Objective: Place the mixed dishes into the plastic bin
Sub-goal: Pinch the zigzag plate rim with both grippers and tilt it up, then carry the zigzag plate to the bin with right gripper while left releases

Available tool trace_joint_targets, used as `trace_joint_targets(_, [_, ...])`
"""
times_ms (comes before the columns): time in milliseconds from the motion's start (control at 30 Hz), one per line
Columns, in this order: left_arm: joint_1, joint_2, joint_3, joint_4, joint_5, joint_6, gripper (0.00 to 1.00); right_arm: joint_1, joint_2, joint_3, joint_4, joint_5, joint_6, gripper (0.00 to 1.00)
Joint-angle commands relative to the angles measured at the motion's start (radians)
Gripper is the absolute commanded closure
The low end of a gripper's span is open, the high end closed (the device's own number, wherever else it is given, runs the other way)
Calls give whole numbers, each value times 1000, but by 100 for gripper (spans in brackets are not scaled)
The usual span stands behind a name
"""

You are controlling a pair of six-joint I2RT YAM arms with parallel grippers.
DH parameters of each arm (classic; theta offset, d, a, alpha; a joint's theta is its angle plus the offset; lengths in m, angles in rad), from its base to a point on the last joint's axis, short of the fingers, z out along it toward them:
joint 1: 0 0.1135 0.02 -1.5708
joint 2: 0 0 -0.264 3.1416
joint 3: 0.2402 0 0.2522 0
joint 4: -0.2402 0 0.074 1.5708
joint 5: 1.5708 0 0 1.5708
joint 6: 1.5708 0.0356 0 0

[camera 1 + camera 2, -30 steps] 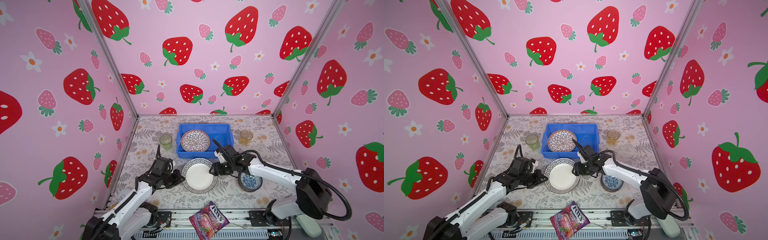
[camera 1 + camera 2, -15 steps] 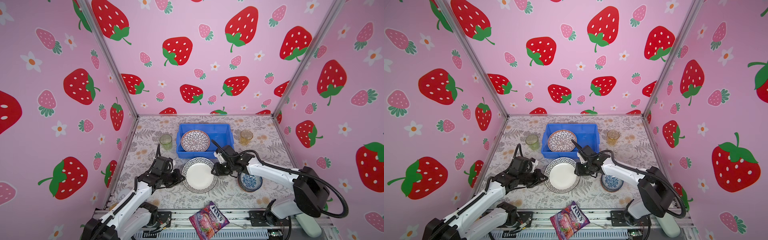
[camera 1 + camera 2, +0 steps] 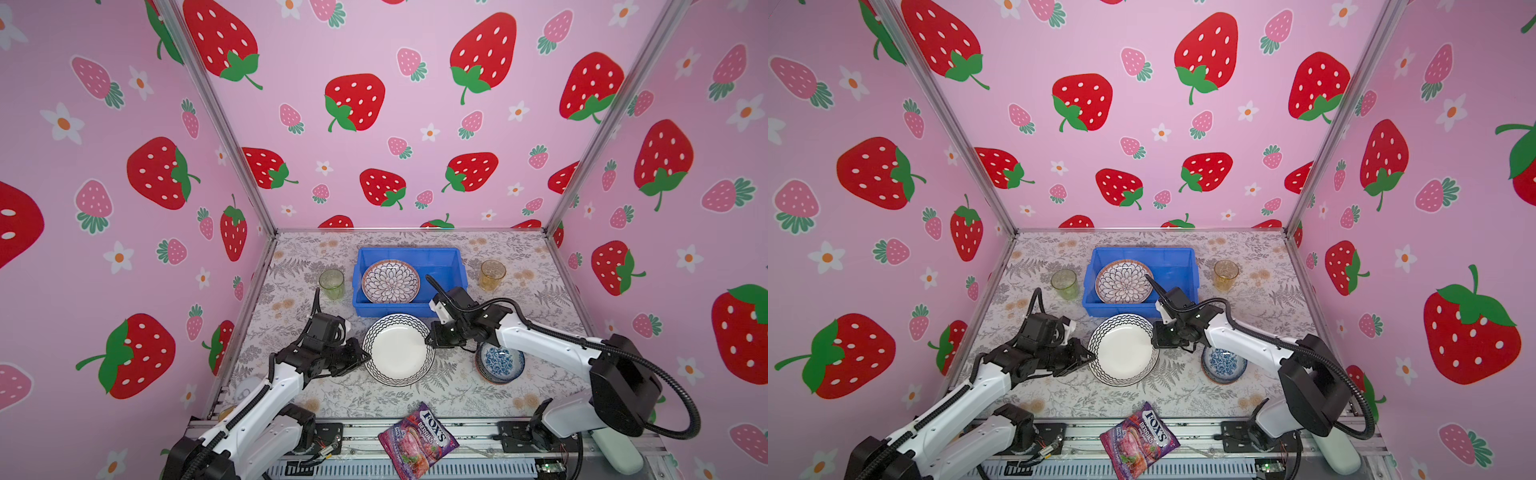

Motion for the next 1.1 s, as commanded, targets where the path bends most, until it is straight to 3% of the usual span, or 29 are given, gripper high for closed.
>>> trace_joint_targets(0, [-8, -29, 76, 62, 66, 1, 70, 5, -30, 36, -44, 14, -1, 100])
trace_joint_targets(133, [-6, -48, 93, 42, 65, 5, 32, 2, -44, 64, -81, 0, -10, 100])
trace_joint_targets(233, [-6, -72, 127, 1, 45, 18, 14, -12, -62, 91, -113, -19, -21, 100])
trace_joint_targets(333, [-6, -94, 179, -54, 14, 38, 2, -32, -76, 120, -148, -55, -39, 100])
trace_joint_targets(667, [62, -118, 330, -233, -70, 159, 1, -135, -80, 308, -279, -141, -126, 100])
trace_joint_targets(1067, [236, -108, 394, -235, -27, 202, 1, -256, 149, 591, -260, -151, -178, 100])
